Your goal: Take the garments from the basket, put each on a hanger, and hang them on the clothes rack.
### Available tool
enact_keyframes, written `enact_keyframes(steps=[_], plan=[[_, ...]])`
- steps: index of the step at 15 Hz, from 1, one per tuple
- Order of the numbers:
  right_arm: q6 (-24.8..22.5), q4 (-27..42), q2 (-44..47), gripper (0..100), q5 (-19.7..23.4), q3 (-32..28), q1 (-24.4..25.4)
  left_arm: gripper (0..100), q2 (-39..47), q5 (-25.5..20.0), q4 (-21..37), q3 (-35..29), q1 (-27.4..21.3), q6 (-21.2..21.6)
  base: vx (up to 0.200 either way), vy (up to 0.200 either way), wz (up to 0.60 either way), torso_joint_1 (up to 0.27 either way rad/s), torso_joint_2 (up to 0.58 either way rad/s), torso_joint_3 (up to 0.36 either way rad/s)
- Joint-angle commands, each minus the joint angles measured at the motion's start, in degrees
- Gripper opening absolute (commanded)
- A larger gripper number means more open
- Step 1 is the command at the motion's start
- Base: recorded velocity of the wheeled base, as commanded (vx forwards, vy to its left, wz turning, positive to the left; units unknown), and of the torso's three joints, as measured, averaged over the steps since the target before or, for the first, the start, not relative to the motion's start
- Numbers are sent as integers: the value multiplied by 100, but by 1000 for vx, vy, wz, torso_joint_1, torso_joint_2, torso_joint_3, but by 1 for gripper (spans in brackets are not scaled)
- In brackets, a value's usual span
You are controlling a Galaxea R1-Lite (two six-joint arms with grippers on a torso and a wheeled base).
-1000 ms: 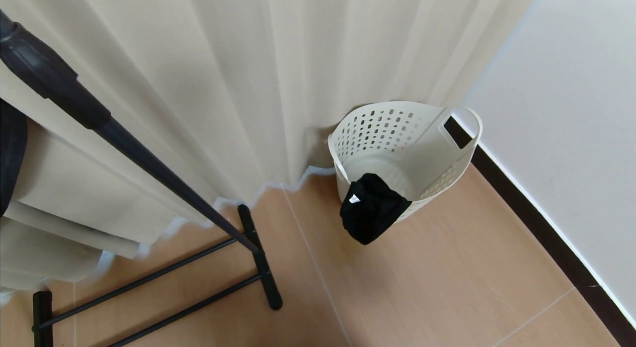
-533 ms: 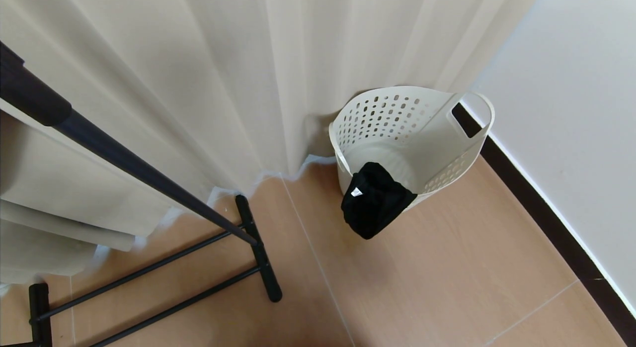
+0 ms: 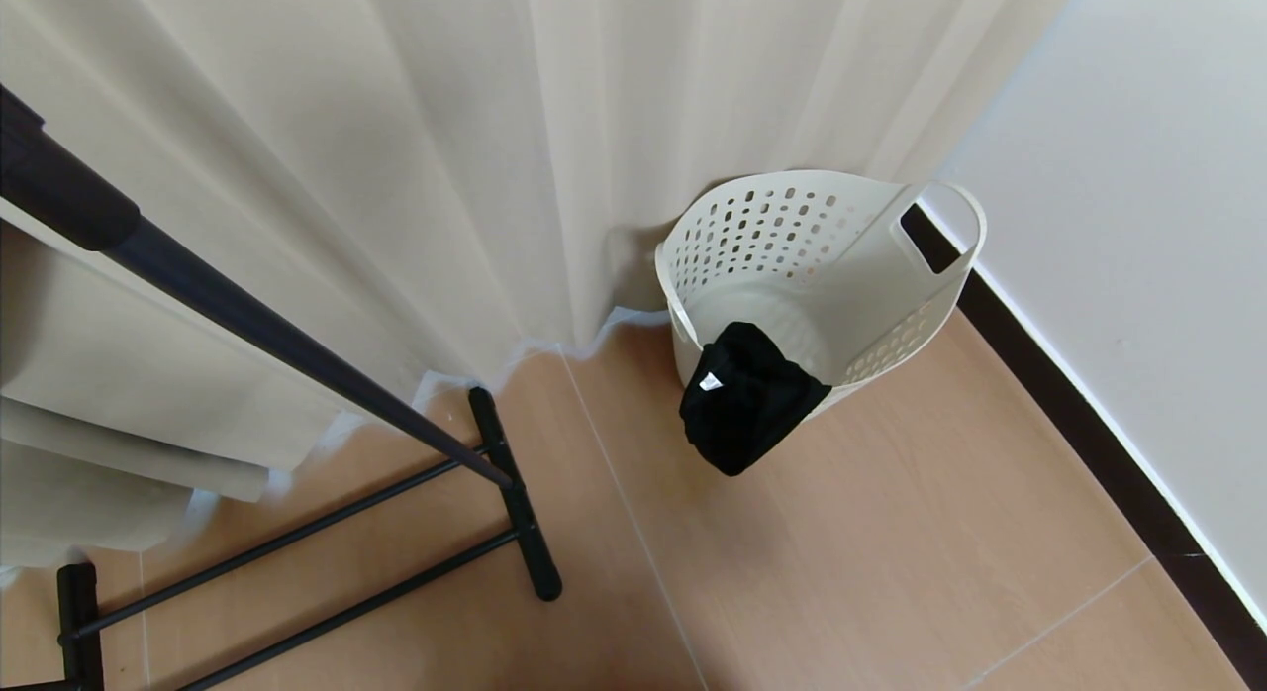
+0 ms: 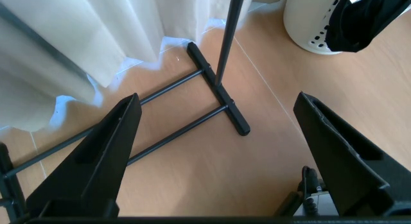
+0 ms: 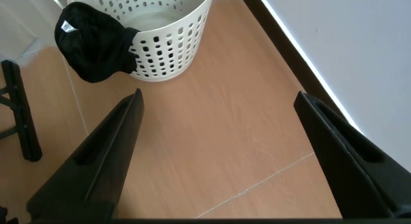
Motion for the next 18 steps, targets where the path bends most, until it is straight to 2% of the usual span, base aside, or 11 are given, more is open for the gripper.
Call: enact_keyframes(steps=[1, 12, 14, 15, 16, 18], plan=[[0, -2, -2, 100, 33, 0, 1, 100, 11, -1, 2, 2, 1, 0, 0, 0, 0, 0, 0, 0], [-44, 24, 16, 100, 42, 0, 1, 100, -7, 60, 2, -7, 1, -62, 0, 0, 0, 0, 0, 0], [-167, 60, 358, 100, 156, 0, 106, 100, -7, 60, 2, 2, 1, -62, 0, 0, 0, 0, 0, 0], [-193, 104, 1079, 100, 323, 0, 309, 100, -7, 60, 2, 2, 1, -62, 0, 0, 0, 0, 0, 0], [-193, 104, 1378, 100, 341, 0, 414, 100, -7, 60, 2, 2, 1, -62, 0, 0, 0, 0, 0, 0], [-123, -424, 2599, 100, 358, 0, 836, 100, -7, 60, 2, 2, 1, -62, 0, 0, 0, 0, 0, 0]])
